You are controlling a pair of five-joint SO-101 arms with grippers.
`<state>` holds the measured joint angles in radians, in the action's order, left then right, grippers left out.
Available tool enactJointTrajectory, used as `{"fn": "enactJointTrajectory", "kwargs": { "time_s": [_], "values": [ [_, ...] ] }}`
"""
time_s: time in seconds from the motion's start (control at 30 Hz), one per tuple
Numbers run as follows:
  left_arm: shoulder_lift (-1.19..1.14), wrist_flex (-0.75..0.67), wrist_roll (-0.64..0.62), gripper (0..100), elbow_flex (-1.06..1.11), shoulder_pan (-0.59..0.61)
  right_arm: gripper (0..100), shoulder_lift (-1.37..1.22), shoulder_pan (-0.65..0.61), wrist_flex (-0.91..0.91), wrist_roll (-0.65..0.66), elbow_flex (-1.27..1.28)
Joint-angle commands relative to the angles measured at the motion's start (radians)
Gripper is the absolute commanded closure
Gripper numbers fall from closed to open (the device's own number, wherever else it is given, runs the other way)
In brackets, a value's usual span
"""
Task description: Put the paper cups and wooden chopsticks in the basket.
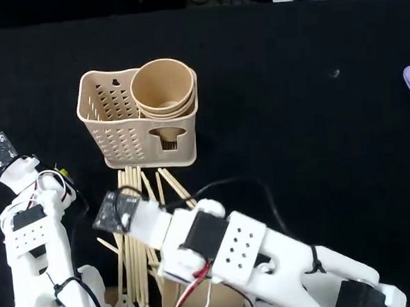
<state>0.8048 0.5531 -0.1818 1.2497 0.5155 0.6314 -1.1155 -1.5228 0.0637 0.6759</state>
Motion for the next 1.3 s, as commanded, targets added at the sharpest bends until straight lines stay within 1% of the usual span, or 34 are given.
{"fn": "enactJointTrajectory", "kwargs": {
  "time_s": [0.0,0.13,0.33,0.43,0.5,0.57,0.63,0.7,0.8,0.87,0.93,1.0,1.13,1.27],
  "values": [
    [0.023,-0.018,0.000,83,-0.024,0.010,69.4,0.036,-0.038,0.012,-0.018,-0.030],
    [0.023,-0.018,0.000,83,-0.024,0.010,69.4,0.036,-0.043,0.014,-0.020,-0.070],
    [0.023,-0.018,0.000,83,-0.024,0.010,69.4,0.036,-0.147,0.080,-0.080,0.039],
    [0.023,-0.018,0.000,83,-0.025,0.010,69.4,0.036,-0.180,0.097,-0.048,0.114],
    [0.023,-0.018,0.000,83,-0.025,0.010,69.5,0.036,-0.175,0.083,-0.009,0.139],
    [0.023,-0.018,0.000,83,-0.025,0.010,69.8,0.035,-0.146,0.026,0.034,0.142],
    [0.023,-0.018,0.000,83,-0.025,0.010,75.1,0.036,-0.080,-0.006,0.078,0.124],
    [0.023,-0.018,0.000,83,-0.025,0.010,84.4,0.035,-0.003,-0.032,0.147,0.099],
    [0.023,-0.018,0.000,83,-0.025,0.010,99.2,0.036,0.115,-0.069,0.315,0.071],
    [0.023,-0.018,0.000,83,-0.025,0.010,97.5,0.036,0.195,-0.118,0.428,0.053],
    [0.023,-0.018,0.000,83,-0.025,0.012,98.8,0.036,0.270,-0.161,0.534,0.022],
    [0.023,-0.018,0.000,83,-0.025,0.031,98.8,0.044,0.370,-0.192,0.601,-0.018],
    [0.023,-0.058,-0.002,83,-0.015,0.062,98.8,0.044,0.597,-0.206,0.611,-0.130],
    [0.021,-0.071,-0.002,83,-0.005,0.064,98.8,0.044,0.776,-0.203,0.601,-0.239]
  ]
}}
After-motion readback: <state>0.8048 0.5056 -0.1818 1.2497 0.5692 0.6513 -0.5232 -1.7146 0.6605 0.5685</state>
